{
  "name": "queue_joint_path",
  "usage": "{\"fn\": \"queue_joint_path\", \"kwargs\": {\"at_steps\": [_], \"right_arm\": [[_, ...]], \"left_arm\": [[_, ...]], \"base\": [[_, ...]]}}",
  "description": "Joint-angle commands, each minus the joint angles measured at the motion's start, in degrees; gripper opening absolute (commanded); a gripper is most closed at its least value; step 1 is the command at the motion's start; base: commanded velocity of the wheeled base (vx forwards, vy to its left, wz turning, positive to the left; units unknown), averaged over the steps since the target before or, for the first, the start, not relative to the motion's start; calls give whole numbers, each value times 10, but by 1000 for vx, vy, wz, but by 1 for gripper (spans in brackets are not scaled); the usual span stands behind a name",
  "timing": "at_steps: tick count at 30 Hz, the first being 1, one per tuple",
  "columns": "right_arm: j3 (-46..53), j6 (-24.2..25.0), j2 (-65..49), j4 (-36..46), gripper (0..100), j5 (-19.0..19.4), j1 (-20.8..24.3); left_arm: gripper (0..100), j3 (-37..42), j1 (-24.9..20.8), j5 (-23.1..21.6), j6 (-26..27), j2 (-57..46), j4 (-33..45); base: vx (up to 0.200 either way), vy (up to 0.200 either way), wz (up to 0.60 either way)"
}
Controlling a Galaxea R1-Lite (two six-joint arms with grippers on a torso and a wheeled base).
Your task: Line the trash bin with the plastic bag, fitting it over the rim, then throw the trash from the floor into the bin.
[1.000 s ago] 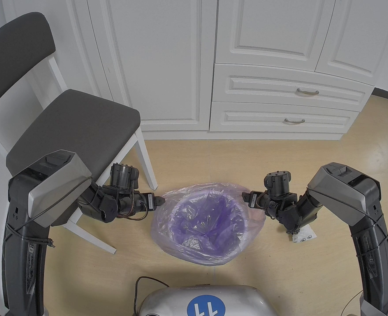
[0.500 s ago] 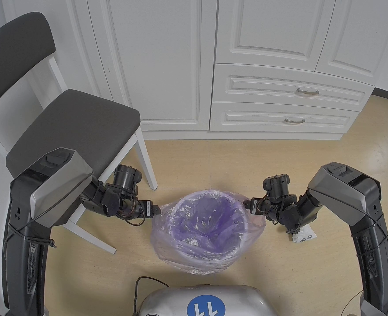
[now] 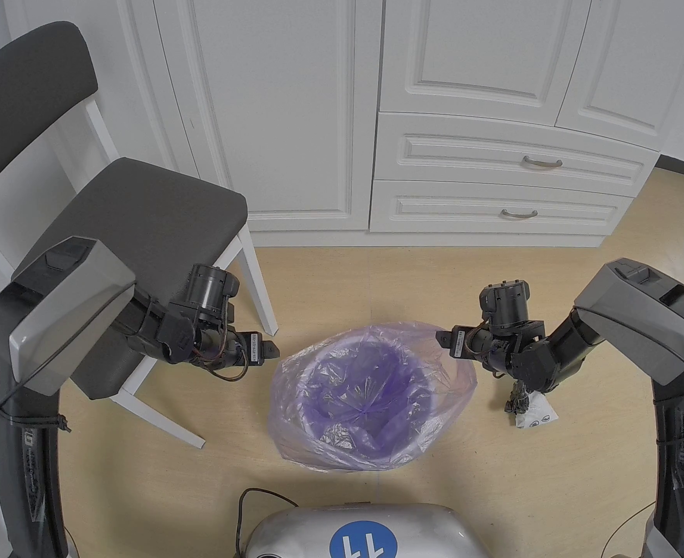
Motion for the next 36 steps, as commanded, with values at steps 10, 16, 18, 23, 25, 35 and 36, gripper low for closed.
{"fn": "queue_joint_path", "kwargs": {"at_steps": [10,16,18,23,25,35,36], "right_arm": [[34,-43,-3,-3,100,7,14],[42,-6,-2,-1,100,125,-18],[55,-11,-15,-3,100,117,-13],[85,-87,-35,-5,100,54,7],[72,-83,-22,-15,100,22,11],[37,-74,14,-29,100,23,-36],[37,-74,14,-29,100,23,-36]], "left_arm": [[100,32,-16,0,1,-52,-3],[100,32,-16,0,1,-49,-3],[100,32,-16,0,1,-50,-3],[100,32,-16,0,2,-47,-3],[100,32,-16,0,2,-47,-3],[100,32,-16,0,11,-44,-3],[100,32,-16,0,11,-44,-3]], "base": [[0,0,0],[0,0,0],[0,0,0],[0,0,0],[0,0,0],[0,0,0],[0,0,0]]}}
